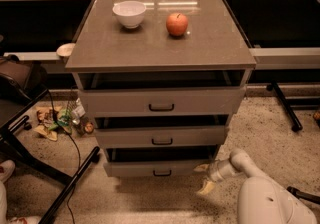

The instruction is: Close bottom drawer

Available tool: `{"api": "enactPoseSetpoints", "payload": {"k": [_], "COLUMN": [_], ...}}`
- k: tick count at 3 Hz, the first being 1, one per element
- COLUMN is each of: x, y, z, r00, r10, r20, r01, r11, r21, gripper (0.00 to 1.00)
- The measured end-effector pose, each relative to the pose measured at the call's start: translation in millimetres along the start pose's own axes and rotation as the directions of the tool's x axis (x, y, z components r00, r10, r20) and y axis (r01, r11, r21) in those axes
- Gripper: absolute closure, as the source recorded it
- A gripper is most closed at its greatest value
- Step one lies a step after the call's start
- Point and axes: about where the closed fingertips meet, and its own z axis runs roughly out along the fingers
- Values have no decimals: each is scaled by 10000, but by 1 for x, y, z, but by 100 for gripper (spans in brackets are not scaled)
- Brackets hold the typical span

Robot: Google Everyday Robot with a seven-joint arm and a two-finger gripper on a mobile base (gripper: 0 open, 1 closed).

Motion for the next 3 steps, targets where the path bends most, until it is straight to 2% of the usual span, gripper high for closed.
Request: {"api": "enactPoseSetpoints", "payload": {"k": [1,3], "x": [0,-3], "y": [0,17], "z": [0,-8], "r00": [10000,9998], "r10": [-1,-121], "r20": [2,166], "r01": [1,126], "r11": [10000,9995], "r21": [-1,-292], "gripper": [0,0]}}
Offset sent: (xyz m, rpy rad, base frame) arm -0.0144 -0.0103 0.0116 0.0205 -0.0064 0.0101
